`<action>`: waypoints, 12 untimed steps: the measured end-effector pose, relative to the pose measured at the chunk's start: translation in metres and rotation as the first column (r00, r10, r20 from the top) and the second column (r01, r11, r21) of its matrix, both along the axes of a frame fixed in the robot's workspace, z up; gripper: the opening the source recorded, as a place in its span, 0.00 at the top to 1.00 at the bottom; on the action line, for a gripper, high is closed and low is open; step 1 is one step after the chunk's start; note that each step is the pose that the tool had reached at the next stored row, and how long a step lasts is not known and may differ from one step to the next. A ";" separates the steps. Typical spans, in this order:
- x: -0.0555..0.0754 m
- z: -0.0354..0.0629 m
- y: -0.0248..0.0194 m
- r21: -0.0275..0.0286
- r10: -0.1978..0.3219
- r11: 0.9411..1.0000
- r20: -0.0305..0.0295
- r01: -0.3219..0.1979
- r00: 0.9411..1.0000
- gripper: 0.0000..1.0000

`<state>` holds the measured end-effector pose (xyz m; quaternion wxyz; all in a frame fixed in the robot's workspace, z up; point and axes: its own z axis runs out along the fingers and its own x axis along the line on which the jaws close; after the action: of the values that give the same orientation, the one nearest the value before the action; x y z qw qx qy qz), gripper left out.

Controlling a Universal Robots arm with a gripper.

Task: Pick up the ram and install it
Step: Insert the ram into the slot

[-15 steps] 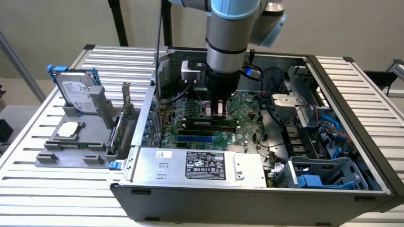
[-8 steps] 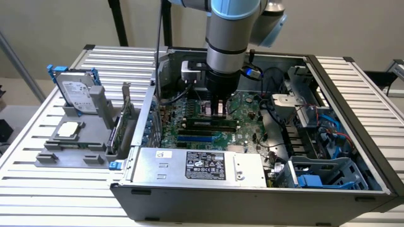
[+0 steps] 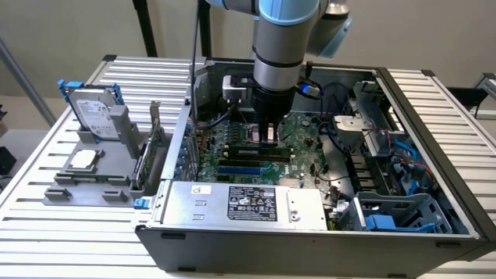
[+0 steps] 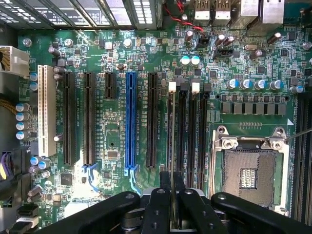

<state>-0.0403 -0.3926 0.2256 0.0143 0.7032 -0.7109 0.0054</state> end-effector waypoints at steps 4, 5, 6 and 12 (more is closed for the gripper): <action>0.000 -0.0016 0.0000 0.000 0.001 1.000 0.000 -0.001 1.000 0.86; 0.000 -0.0021 0.0000 0.000 0.001 1.000 0.000 -0.001 1.000 0.86; 0.000 -0.0028 0.0000 0.000 0.001 1.000 0.000 -0.001 1.000 0.86; 0.000 -0.0047 -0.0001 0.000 0.001 1.000 0.000 -0.001 1.000 0.79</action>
<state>-0.0404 -0.3927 0.2209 0.0145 0.7037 -0.7104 0.0055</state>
